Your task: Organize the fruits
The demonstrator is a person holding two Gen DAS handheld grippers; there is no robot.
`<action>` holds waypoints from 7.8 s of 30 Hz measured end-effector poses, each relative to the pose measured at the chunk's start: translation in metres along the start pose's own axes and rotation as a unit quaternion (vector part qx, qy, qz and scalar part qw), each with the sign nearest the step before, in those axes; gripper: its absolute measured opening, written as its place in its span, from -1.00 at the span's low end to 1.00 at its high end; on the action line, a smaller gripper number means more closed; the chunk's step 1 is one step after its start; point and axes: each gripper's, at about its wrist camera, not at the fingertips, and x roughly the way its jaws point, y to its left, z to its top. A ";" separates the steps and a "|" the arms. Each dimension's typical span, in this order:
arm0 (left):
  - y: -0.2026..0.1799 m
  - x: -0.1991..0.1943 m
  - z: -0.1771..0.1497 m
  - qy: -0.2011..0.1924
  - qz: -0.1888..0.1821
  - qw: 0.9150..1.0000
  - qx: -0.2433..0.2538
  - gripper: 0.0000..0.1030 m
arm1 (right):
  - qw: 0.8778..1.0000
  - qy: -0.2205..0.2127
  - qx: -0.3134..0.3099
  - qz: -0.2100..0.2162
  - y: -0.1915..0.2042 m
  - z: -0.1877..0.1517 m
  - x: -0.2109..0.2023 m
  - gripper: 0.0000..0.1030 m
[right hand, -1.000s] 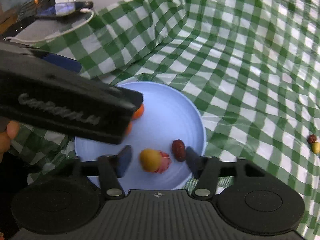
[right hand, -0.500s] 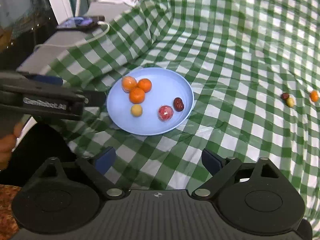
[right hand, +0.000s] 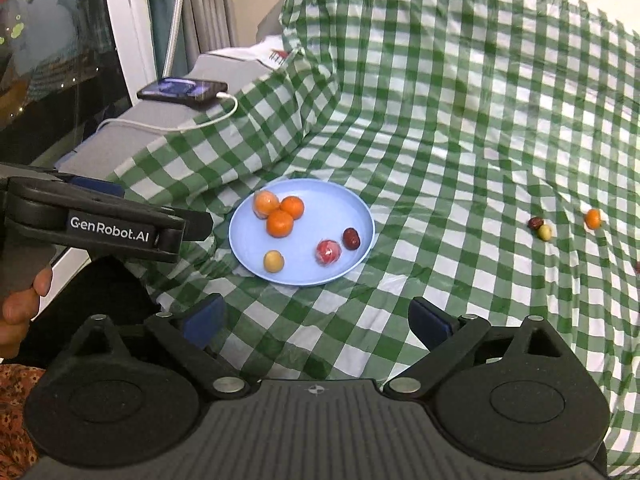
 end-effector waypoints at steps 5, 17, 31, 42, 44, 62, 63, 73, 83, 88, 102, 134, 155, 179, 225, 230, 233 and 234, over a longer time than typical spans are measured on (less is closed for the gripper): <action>-0.003 -0.008 -0.001 -0.006 -0.001 1.000 0.002 0.99 | 1.000 -0.010 0.004 -0.002 0.001 -0.002 -0.007 0.90; -0.003 -0.011 -0.002 -0.010 0.000 1.000 0.005 0.99 | 1.000 -0.012 0.005 -0.004 0.005 -0.004 -0.009 0.91; -0.002 -0.007 -0.006 -0.005 -0.002 1.000 0.003 0.99 | 1.000 -0.007 0.004 -0.003 0.004 -0.008 -0.004 0.91; -0.003 -0.002 -0.009 0.004 -0.005 1.000 0.004 0.99 | 1.000 -0.001 0.011 -0.001 0.001 -0.008 -0.002 0.91; -0.004 -0.001 -0.008 0.006 -0.004 1.000 0.004 0.99 | 1.000 0.000 0.013 0.001 0.000 -0.008 -0.001 0.91; -0.026 0.017 0.017 0.016 -0.010 1.000 0.022 0.99 | 0.997 -0.003 0.074 -0.009 -0.033 -0.008 0.010 0.91; -0.028 0.019 0.020 0.016 -0.012 1.000 0.023 0.99 | 0.997 -0.004 0.080 -0.014 -0.038 -0.008 0.010 0.91; -0.078 0.044 0.052 0.014 -0.035 0.997 0.066 0.99 | 0.986 -0.026 0.140 -0.089 -0.111 -0.017 0.005 0.91; -0.173 0.102 0.097 0.021 -0.087 0.990 0.111 0.99 | 0.954 -0.043 0.223 -0.194 -0.231 -0.035 0.013 0.90; -0.231 0.155 0.121 0.017 -0.105 0.982 0.158 0.99 | 0.934 -0.053 0.260 -0.239 -0.300 -0.041 0.031 0.89; -0.336 0.337 0.145 0.027 -0.158 0.929 0.333 0.99 | 0.907 -0.050 0.288 -0.302 -0.497 -0.030 0.148 0.21; -0.214 0.201 0.122 0.047 -0.167 0.954 0.243 -0.56 | 0.956 -0.098 0.196 -0.196 -0.346 -0.011 0.064 -0.47; -0.053 0.007 0.015 0.049 -0.061 0.993 0.089 -0.56 | 0.998 -0.043 0.034 0.015 -0.047 -0.016 -0.020 -0.47; -0.028 -0.018 -0.006 0.032 -0.051 0.997 0.051 -0.56 | 0.999 -0.035 -0.028 0.001 0.000 -0.019 -0.031 -0.47; 0.012 0.077 0.054 0.057 -0.020 0.998 -0.005 -0.56 | 1.000 0.001 -0.017 0.017 -0.008 0.035 0.067 -0.47; 0.014 0.111 0.064 0.069 -0.015 0.997 -0.005 -0.56 | 1.000 0.014 -0.018 0.017 -0.014 0.049 0.108 -0.47; 0.015 0.131 0.066 0.079 -0.012 0.997 -0.001 -0.56 | 0.999 0.028 -0.020 0.017 -0.018 0.052 0.130 -0.47; 0.015 0.139 0.066 0.084 -0.011 0.996 0.001 -0.56 | 0.999 0.032 -0.019 0.016 -0.019 0.052 0.137 -0.47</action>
